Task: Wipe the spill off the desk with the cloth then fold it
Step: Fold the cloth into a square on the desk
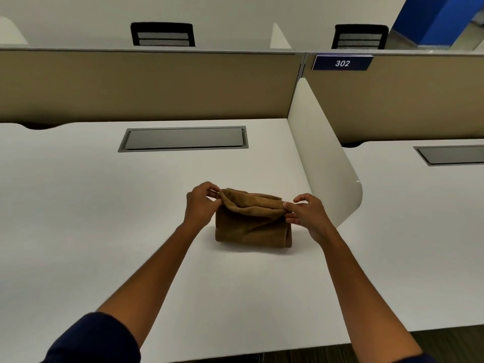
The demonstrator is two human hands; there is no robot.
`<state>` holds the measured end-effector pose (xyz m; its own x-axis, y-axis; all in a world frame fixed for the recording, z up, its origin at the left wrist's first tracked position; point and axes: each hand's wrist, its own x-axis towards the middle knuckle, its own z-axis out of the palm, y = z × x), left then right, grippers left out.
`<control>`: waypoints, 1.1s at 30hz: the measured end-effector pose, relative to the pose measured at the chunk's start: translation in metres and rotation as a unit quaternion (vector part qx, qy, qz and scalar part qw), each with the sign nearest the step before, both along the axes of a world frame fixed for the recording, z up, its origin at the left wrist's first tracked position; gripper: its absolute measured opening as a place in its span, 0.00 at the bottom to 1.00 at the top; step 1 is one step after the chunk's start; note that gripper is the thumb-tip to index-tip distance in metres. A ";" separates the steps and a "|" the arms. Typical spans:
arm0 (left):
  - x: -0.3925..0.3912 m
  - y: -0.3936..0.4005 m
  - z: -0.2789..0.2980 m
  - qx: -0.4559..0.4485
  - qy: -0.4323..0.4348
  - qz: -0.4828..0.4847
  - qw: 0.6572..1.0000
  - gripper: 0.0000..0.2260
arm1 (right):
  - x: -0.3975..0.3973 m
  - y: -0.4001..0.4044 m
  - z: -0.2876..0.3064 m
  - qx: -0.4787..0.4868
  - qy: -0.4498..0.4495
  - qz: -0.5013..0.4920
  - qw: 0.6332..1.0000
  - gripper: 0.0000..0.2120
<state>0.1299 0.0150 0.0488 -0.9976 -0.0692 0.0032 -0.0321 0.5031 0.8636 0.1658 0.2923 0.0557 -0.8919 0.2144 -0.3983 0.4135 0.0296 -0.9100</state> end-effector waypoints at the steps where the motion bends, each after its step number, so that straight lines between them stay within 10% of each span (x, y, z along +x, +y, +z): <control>1: -0.009 0.004 -0.002 0.002 -0.006 0.012 1.000 0.08 | -0.010 0.000 -0.002 0.008 -0.003 -0.010 1.000 0.14; 12: -0.048 0.009 -0.042 0.002 -0.135 0.077 0.988 0.18 | -0.061 -0.011 -0.048 0.112 -0.042 -0.055 0.991 0.14; 22: -0.005 0.011 -0.057 -0.097 -0.259 0.082 0.958 0.28 | -0.057 -0.010 -0.060 0.232 -0.038 0.121 0.964 0.43; 33: 0.012 0.017 -0.046 0.005 -0.345 0.084 0.935 0.18 | -0.094 -0.034 -0.049 0.457 -0.031 0.370 0.808 0.36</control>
<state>0.1416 0.0322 0.0032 -0.7369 -0.2212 -0.6388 -0.6610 0.4338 0.6123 0.0721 0.2586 0.0068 -0.8946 -0.1385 -0.4249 0.0190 0.9381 -0.3457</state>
